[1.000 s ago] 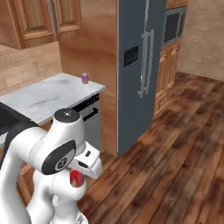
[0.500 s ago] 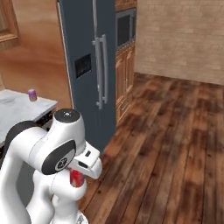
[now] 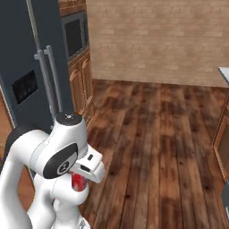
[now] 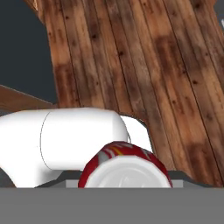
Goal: Four empty soda cans are scattered around the kitchen. Gather all the cans and cluster them next to the stove for recycling.
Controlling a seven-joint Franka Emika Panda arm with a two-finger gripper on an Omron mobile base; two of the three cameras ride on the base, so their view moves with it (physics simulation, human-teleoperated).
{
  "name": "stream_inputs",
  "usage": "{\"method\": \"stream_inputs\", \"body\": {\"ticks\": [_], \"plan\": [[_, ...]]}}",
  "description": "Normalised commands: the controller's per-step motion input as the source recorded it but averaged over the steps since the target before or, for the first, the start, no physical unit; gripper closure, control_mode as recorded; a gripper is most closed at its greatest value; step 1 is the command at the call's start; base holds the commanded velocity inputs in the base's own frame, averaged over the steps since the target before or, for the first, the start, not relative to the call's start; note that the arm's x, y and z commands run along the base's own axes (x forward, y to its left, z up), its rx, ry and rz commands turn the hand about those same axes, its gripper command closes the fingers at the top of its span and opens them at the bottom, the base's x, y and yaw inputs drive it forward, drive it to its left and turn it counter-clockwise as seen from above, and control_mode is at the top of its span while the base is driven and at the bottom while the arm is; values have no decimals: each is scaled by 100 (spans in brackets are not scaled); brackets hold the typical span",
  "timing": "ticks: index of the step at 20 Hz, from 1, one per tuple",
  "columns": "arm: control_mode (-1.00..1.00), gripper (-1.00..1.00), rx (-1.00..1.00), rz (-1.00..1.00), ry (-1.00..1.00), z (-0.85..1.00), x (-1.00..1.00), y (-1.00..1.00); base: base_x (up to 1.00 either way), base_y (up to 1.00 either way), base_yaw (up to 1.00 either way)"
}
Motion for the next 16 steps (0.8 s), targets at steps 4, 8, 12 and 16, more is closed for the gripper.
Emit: {"method": "stream_inputs", "body": {"ticks": [4,8,12,16], "plan": [[100,100,0,0,0,0,0,0,97,25,-39],[100,100,0,0,0,0,0,0,81,32,-41],[100,100,0,0,0,0,0,0,67,33,-41],[100,100,0,0,0,0,0,0,51,32,-39]]}}
